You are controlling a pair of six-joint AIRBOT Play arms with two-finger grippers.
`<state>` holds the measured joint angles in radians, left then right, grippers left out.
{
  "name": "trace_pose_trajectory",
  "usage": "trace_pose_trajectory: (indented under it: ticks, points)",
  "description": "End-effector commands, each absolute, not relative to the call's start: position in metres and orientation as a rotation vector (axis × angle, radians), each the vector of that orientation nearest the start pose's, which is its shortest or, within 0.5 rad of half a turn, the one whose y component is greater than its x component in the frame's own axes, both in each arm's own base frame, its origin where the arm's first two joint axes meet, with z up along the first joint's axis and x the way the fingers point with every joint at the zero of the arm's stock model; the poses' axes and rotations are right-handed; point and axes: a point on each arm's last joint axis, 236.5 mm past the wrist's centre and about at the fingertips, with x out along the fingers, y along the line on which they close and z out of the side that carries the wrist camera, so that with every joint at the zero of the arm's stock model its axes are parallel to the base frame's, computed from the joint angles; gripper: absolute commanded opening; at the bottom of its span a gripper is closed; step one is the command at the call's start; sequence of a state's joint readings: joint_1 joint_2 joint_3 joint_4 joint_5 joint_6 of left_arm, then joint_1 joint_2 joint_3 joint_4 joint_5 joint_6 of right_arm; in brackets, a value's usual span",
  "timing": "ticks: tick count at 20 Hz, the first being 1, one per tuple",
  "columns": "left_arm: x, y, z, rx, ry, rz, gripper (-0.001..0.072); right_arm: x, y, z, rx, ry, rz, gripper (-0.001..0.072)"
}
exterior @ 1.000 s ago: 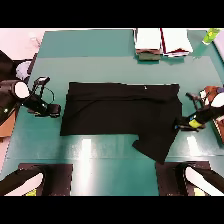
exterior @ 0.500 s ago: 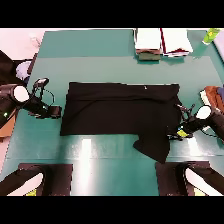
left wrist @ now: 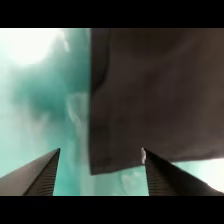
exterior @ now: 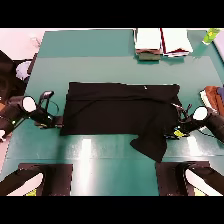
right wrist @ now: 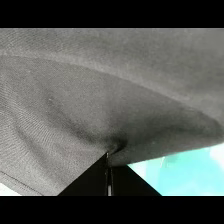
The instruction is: Fold the shirts.
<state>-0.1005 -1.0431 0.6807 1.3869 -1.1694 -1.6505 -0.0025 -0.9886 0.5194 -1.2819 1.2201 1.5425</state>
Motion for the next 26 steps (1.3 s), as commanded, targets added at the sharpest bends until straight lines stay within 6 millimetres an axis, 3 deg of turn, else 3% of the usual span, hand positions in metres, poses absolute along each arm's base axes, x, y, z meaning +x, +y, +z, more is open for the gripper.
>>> trace_pose_trajectory:
  ticks: [1,3,4,7,8,9,10,13,14,15,20,26]
  points:
    - [0.211,-0.077,-0.093,-0.256,1.613,-0.11,0.0626,0.186,0.064,-0.094,0.278,1.659,0.143,0.0023]
    - [0.209,-0.078,-0.097,-0.269,1.612,-0.109,0.0625,0.186,0.064,-0.094,0.278,1.658,0.143,0.0023]
    - [0.213,-0.081,-0.096,-0.282,1.595,-0.112,0.0594,0.186,0.064,-0.094,0.278,1.659,0.143,0.0024]
    - [0.224,-0.087,-0.091,-0.317,1.553,-0.12,0.0595,0.185,0.064,-0.094,0.278,1.663,0.143,0.0023]
    - [0.226,-0.087,-0.09,-0.316,1.55,-0.121,0.0457,0.184,0.064,-0.093,0.277,1.666,0.144,0.0023]
    - [0.226,-0.087,-0.088,-0.314,1.552,-0.125,0.0224,0.184,0.064,-0.093,0.277,1.668,0.144,0.0024]
    - [0.226,-0.088,-0.087,-0.312,1.553,-0.134,0.0113,0.184,0.064,-0.093,0.277,1.669,0.145,0.0023]
    - [0.222,-0.089,-0.087,-0.312,1.567,-0.136,0.0125,0.184,0.064,-0.093,0.277,1.669,0.145,0.0023]
    - [0.223,-0.089,-0.086,-0.303,1.562,-0.145,0.0031,0.184,0.064,-0.093,0.276,1.668,0.146,0.0024]
    - [0.225,-0.089,-0.083,-0.29,1.561,-0.158,0.0029,0.185,0.064,-0.092,0.268,1.666,0.153,0.0023]
    - [0.238,-0.075,-0.036,-0.188,1.465,-0.162,0.0027,0.191,0.056,-0.057,0.189,1.628,0.18,0.0022]
    - [0.169,-0.065,0.004,-0.13,1.538,-0.192,0.0027,0.148,0.02,-0.013,0.023,1.605,0.109,0.0022]
